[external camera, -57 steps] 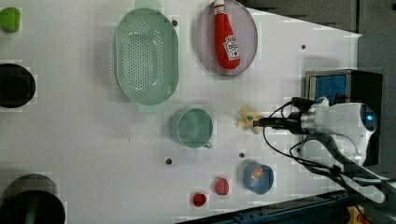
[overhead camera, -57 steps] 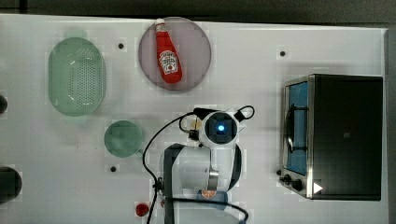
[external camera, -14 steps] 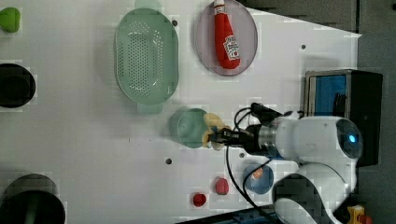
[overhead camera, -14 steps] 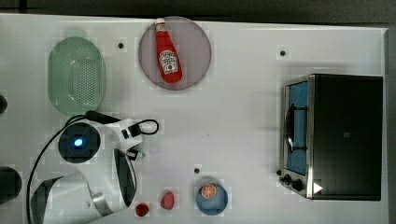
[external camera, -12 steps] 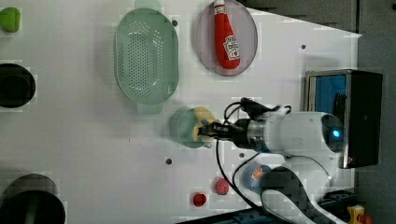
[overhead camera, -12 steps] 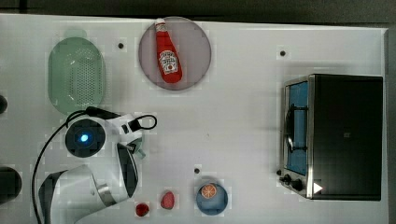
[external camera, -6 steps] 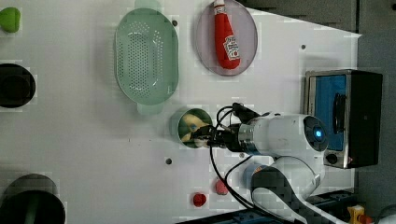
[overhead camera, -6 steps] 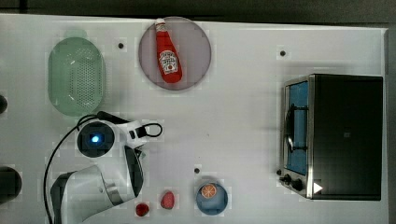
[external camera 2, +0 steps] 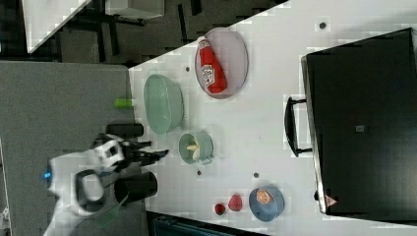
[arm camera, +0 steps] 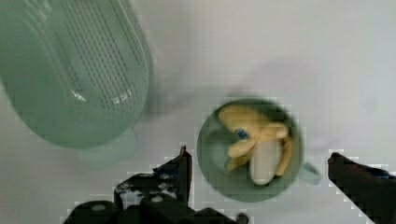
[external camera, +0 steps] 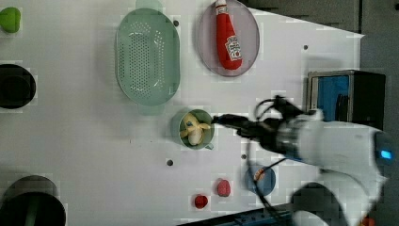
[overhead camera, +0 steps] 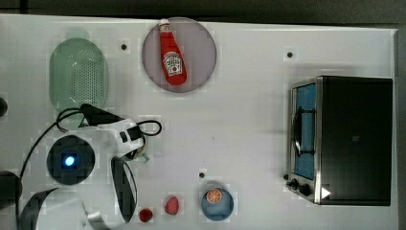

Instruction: Pick Banana and place it in mug.

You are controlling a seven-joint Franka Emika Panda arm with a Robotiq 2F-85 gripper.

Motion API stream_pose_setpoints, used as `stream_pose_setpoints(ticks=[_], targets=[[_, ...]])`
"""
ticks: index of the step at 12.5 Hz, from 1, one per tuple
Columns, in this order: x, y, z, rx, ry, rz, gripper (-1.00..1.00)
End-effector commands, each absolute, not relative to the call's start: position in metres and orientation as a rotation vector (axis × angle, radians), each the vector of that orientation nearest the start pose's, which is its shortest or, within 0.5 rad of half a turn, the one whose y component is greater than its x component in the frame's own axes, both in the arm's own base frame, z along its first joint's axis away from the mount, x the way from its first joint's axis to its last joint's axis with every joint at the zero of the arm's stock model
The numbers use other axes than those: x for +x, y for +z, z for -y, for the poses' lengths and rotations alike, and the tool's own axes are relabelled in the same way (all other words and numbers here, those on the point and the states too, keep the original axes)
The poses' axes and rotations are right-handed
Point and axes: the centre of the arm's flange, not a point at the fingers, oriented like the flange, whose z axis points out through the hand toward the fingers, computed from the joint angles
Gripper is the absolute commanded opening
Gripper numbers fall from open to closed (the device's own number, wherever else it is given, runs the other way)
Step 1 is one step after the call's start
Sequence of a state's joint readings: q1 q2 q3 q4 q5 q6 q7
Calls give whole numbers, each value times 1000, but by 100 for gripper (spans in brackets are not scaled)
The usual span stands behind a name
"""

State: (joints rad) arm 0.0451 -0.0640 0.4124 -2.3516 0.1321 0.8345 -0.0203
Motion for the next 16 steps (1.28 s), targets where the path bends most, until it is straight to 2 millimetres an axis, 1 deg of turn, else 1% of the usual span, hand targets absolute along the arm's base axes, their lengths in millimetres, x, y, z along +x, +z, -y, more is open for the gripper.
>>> stream_pose_setpoints(ticks=[1, 3, 5, 6, 7, 8, 9, 10, 11, 12, 14, 16], targets=[[464, 445, -175, -2893, -181, -832, 100], [453, 499, -135, -2898, -115, -930, 100], [445, 549, -90, -2861, -59, -1036, 100], [442, 569, -67, -2835, -34, -1089, 100], [441, 582, -45, -2818, -12, -1135, 100], [442, 592, -25, -2814, -24, -1169, 100], [444, 603, -7, -2829, -75, -1174, 100], [444, 611, 12, -2882, -120, -1169, 100], [443, 615, 26, -2928, -149, -1169, 100], [442, 616, 29, -2912, -131, -1197, 100], [439, 610, 25, -2876, -57, -1285, 100], [438, 607, 23, -2874, -32, -1305, 100]])
